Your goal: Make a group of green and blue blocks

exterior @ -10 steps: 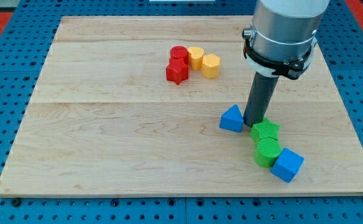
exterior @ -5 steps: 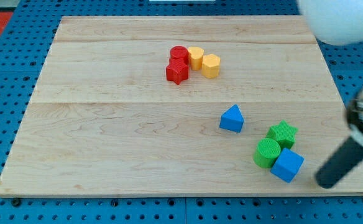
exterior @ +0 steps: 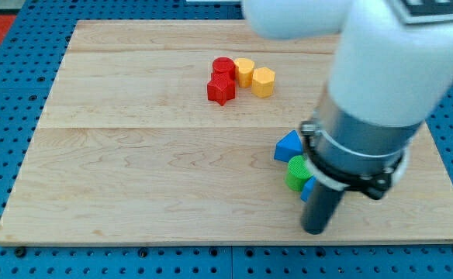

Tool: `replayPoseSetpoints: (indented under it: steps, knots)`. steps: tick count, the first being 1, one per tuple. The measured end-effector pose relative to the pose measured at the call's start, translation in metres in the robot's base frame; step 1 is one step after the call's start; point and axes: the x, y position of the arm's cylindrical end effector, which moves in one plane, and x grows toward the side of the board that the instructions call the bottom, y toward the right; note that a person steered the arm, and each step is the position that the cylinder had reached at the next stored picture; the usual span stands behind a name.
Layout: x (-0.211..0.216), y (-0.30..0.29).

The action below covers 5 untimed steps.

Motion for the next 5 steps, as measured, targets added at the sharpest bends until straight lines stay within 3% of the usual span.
replayPoseSetpoints:
  steps: [1, 4, 5]
  knots:
    - [-0.013, -0.021]
    - [-0.032, 0.014]
    - [-0.028, -0.028]
